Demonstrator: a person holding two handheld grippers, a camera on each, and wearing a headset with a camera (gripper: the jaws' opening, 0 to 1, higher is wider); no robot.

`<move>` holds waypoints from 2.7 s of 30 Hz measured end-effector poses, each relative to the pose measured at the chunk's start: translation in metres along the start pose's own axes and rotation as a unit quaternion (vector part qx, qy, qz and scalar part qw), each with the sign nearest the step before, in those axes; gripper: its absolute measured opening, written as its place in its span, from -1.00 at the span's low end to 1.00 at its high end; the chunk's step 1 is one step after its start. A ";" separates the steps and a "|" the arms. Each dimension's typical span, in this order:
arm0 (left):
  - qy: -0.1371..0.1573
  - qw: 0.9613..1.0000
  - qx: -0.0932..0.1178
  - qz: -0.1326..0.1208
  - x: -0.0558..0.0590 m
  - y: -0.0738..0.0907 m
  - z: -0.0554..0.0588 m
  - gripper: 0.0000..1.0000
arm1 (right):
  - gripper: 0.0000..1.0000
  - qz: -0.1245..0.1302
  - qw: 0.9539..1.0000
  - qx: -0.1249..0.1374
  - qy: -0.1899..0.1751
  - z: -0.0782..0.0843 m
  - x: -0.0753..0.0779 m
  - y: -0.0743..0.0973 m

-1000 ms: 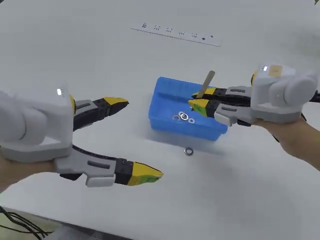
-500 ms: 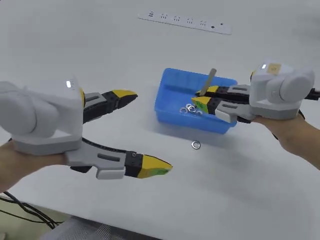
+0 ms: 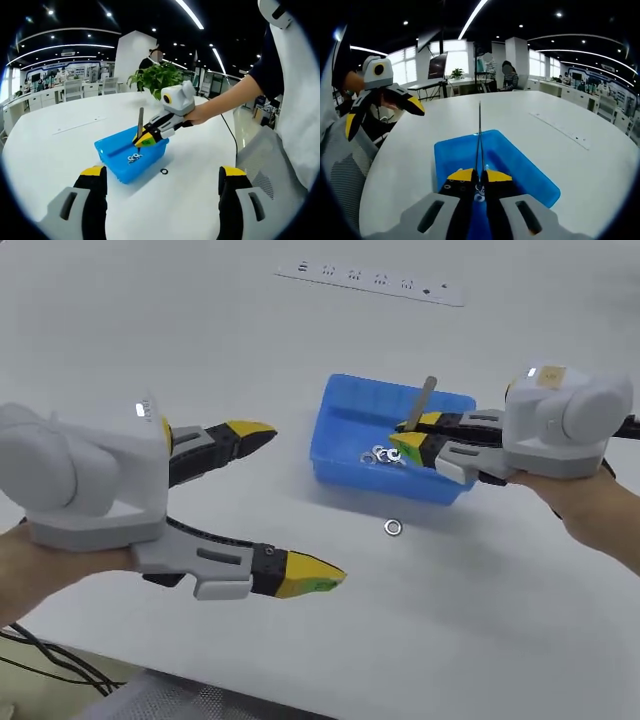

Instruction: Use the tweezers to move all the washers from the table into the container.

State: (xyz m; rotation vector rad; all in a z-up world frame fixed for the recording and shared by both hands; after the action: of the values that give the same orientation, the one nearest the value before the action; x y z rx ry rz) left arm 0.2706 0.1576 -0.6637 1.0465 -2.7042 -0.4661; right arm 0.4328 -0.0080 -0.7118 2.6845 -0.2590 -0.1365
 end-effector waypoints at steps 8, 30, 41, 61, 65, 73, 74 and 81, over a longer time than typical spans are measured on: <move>0.016 1.000 0.023 0.004 -0.013 -0.001 -0.008 0.93 | -0.84 -0.006 0.999 -0.019 0.042 -0.011 -0.007 0.006; -0.097 0.994 0.045 0.023 -0.056 -0.062 -0.073 0.17 | -0.84 -0.031 0.994 -0.031 0.102 -0.033 -0.023 0.015; -0.127 0.989 0.032 0.066 -0.051 -0.071 -0.077 -0.44 | -0.84 -0.037 0.992 -0.040 0.115 -0.032 -0.026 0.018; -0.146 0.978 0.033 0.148 -0.043 -0.071 -0.090 -0.85 | -0.84 -0.055 0.991 -0.034 0.116 -0.040 -0.033 0.017; -0.140 0.979 0.036 0.143 -0.046 -0.073 -0.090 -0.86 | -0.84 -0.054 0.991 -0.038 0.118 -0.042 -0.033 0.015; -0.181 0.974 0.027 0.136 -0.044 -0.071 -0.088 -0.91 | -0.80 -0.049 0.990 -0.046 0.123 -0.042 -0.033 0.013; -0.184 0.973 0.027 0.135 -0.044 -0.071 -0.088 -0.91 | -0.80 -0.046 0.990 -0.046 0.122 -0.042 -0.033 0.013; -0.204 0.970 0.033 0.126 -0.046 -0.071 -0.089 -0.91 | -0.76 -0.026 0.991 -0.041 0.123 -0.044 -0.031 0.015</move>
State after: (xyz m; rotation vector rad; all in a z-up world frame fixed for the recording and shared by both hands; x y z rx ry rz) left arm 0.3740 0.1202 -0.6102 0.6610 -3.1758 -0.6043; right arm 0.4060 0.0029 -0.6643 2.5948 -0.1045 0.1636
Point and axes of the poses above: the centre of the closed fingertips' face, and the gripper's own axes: y roughly backward along the fingers, x roughly to its right, z roughly out of its underside, the point moved 9 cm from there along y, roughly backward along the fingers, and after that the axes turned 3 degrees about -y, right-handed, at the moved point
